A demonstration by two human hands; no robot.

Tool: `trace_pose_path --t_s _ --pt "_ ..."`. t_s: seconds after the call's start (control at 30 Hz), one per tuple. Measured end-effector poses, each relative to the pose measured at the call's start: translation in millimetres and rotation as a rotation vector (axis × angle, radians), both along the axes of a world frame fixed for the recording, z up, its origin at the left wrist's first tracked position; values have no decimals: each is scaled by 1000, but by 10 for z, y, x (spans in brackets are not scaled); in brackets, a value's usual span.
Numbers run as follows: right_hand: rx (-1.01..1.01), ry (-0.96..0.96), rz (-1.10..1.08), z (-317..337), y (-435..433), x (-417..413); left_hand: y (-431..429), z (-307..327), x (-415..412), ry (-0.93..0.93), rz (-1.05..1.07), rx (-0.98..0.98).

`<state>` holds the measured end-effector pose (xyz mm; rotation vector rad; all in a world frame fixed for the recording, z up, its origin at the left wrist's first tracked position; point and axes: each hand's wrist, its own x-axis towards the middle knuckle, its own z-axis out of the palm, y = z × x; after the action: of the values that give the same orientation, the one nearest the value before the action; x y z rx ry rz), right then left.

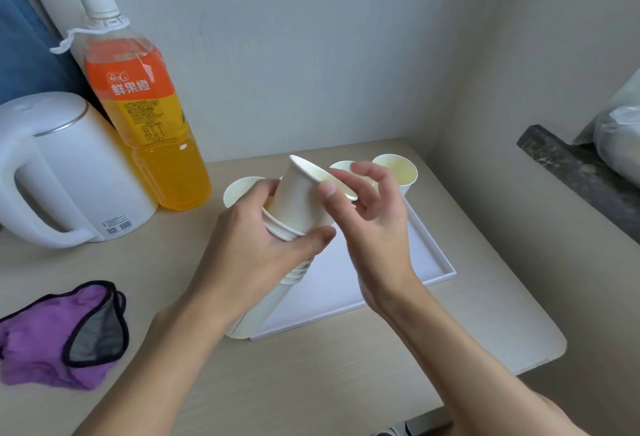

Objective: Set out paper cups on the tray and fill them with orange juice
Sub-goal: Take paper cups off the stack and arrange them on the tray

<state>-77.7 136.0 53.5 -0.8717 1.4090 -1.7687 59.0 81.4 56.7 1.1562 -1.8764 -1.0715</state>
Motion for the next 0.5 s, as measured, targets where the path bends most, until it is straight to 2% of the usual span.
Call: trace_pose_path --t_s 0.1,0.17,0.23,0.37,0.43,0.5 --pt "16 -93 168 -37 -10 48 -21 47 17 26 26 -20" --pt "-2 -84 224 -36 -28 54 -51 52 40 2 2 -13" --pt "-38 -127 148 -35 -41 10 -101 30 95 -53 -28 -19" --pt "-65 -154 -40 -107 -60 -173 -227 5 252 -134 49 -21" --pt "15 -44 -48 -194 -37 -250 -263 22 291 -98 98 -21" --pt "178 155 20 -324 -12 -256 -281 43 307 -61 145 -17"
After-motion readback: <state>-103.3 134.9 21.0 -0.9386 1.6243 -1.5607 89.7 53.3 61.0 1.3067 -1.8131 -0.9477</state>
